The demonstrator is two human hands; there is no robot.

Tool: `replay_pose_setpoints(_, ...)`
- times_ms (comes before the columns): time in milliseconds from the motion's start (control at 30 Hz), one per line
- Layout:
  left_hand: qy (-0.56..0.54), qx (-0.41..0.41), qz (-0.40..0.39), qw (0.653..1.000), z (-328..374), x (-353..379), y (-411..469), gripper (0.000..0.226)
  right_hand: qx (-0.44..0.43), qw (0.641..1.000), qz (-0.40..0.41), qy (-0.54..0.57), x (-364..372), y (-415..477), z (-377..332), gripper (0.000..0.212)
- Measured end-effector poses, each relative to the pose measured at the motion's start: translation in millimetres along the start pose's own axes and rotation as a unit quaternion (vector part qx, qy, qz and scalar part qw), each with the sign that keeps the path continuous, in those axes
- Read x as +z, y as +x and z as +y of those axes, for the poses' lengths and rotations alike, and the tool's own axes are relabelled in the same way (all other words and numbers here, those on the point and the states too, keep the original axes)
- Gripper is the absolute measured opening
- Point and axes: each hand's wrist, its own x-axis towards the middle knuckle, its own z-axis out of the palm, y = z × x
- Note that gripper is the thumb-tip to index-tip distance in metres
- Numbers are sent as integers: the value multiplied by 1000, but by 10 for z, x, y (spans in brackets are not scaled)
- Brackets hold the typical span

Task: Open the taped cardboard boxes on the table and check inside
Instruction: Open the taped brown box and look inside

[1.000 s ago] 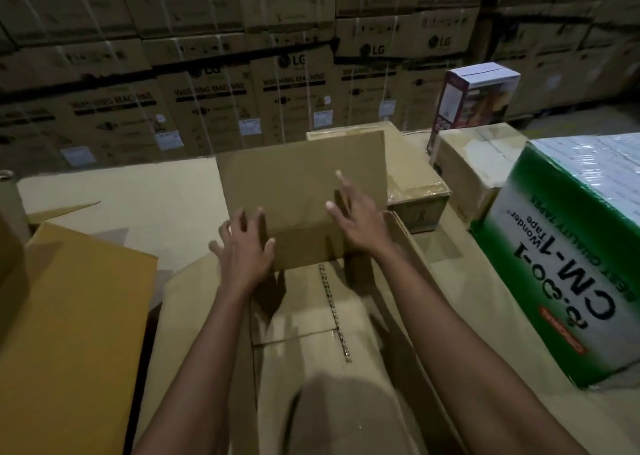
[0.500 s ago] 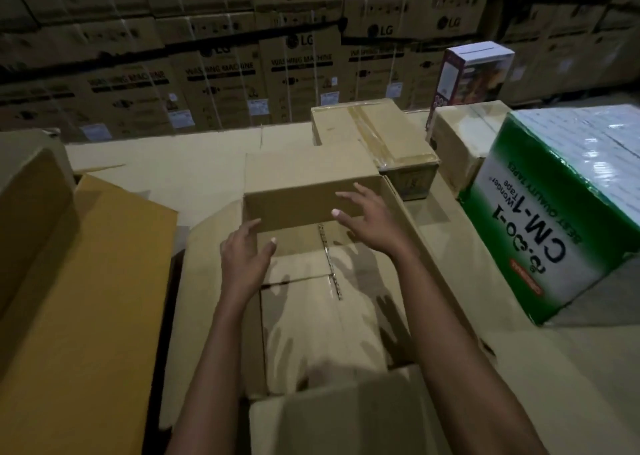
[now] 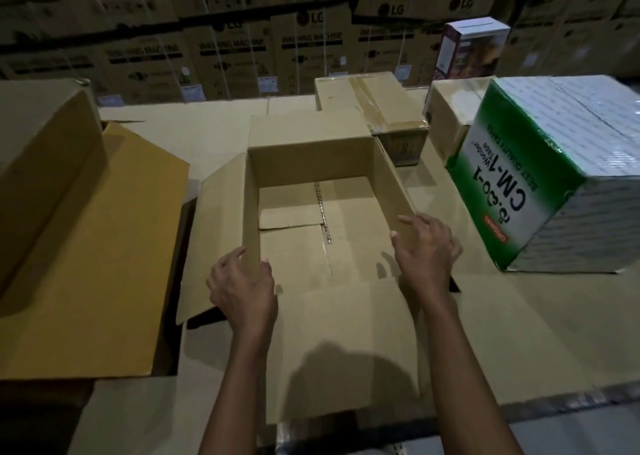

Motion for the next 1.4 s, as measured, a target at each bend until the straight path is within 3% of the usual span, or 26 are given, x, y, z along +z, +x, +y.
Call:
replay_pose_setpoints(67,43,-59,-9,997,-66,46,-83,71,72,997,14,-3,13,-86,106,49)
replay_pose_setpoints(167,35,-157,-53,985,-138,70,-133,90,204,976,-41,63,9,-169,226,63)
replay_pose_setpoints(333,-93,-212,-33,972,-229,56,-188,74,240,964,-70,95,-57,-183,276,59)
replay_pose_setpoints(433,-110,-228,-23,967,-262,22,-289,68,269,956,-98,66,-115,-206,352,60)
replay_pose_setpoints(633,-143,-220,14,965,-110,0,-447,48,179,983,-36,17,-226,-181,297,34)
replay_pose_setpoints(933,-196,-187,129,954,-3,-393,-377,25,175,981,-11,-79,-547,-393,37,41)
replay_pose_setpoints(1133,-206,-172,136,954,-54,-693,-372,23,166,983,67,29,-624,-708,-180,32)
replay_pose_setpoints(1400,-241,-68,100,963,117,-1210,56,22,220,939,210,163,-715,-1080,-714,25)
